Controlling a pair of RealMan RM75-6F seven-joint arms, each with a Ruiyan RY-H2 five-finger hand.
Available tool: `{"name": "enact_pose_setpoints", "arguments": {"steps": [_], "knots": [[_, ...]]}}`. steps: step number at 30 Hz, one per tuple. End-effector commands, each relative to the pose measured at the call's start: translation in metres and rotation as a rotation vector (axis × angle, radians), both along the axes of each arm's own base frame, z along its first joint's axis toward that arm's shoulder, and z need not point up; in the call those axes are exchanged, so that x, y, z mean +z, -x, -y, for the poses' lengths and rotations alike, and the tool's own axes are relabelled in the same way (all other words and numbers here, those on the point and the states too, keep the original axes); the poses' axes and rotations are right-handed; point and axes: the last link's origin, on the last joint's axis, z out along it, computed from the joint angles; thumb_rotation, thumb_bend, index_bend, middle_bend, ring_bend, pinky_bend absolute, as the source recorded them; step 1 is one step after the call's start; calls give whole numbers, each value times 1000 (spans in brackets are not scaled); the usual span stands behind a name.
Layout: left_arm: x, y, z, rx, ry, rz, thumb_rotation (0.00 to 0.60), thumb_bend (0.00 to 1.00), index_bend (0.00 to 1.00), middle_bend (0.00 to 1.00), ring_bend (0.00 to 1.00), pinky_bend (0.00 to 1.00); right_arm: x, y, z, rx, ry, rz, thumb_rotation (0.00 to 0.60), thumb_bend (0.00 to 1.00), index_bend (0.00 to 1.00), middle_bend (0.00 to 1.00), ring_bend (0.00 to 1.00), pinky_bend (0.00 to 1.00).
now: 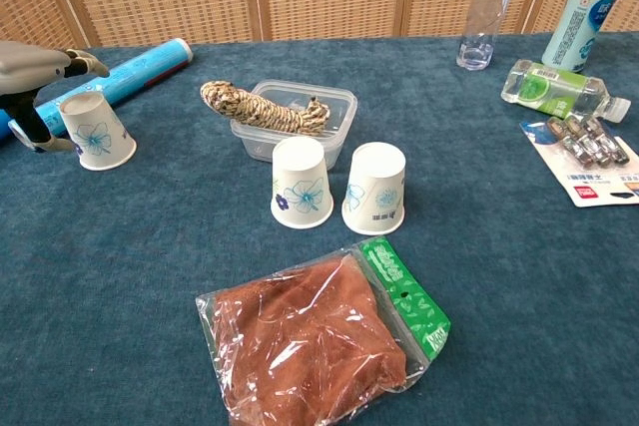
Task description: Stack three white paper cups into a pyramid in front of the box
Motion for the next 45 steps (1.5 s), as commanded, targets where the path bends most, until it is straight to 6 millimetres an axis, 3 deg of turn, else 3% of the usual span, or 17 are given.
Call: {"name": "enact_pose_setpoints", "arguments": {"steps": [1, 3, 6, 28, 39, 45], "knots": [[-2, 1, -1, 4, -22, -21, 600, 308, 106, 173, 226, 453, 0, 0, 0, 0, 0, 1, 600, 0, 74, 216, 211, 355], [-3, 1, -1, 5, -31, -29, 600, 308, 177, 274, 298, 483, 0, 0, 0, 0, -1, 1, 600, 0, 74, 216, 211, 354], [-5, 0, -1, 3, -39, -38, 600, 308, 230, 326, 354, 520, -1, 0, 0, 0, -1, 1, 600, 0, 74, 215, 211, 355], [-11, -5, 1, -20, -88, -31, 600, 362, 375, 464, 478, 587, 0, 2, -1, -4, -1, 14, 600, 0, 80, 217, 211, 355], [20, 0, 6, -24, -53, 92, 600, 353, 384, 468, 491, 597, -1, 1, -1, 1, -5, 12, 600, 0, 80, 217, 211, 354], [41, -14, 19, -133, 13, 157, 600, 347, 389, 472, 489, 595, -3, 0, -1, 1, -8, 10, 600, 0, 80, 217, 211, 355]]}}
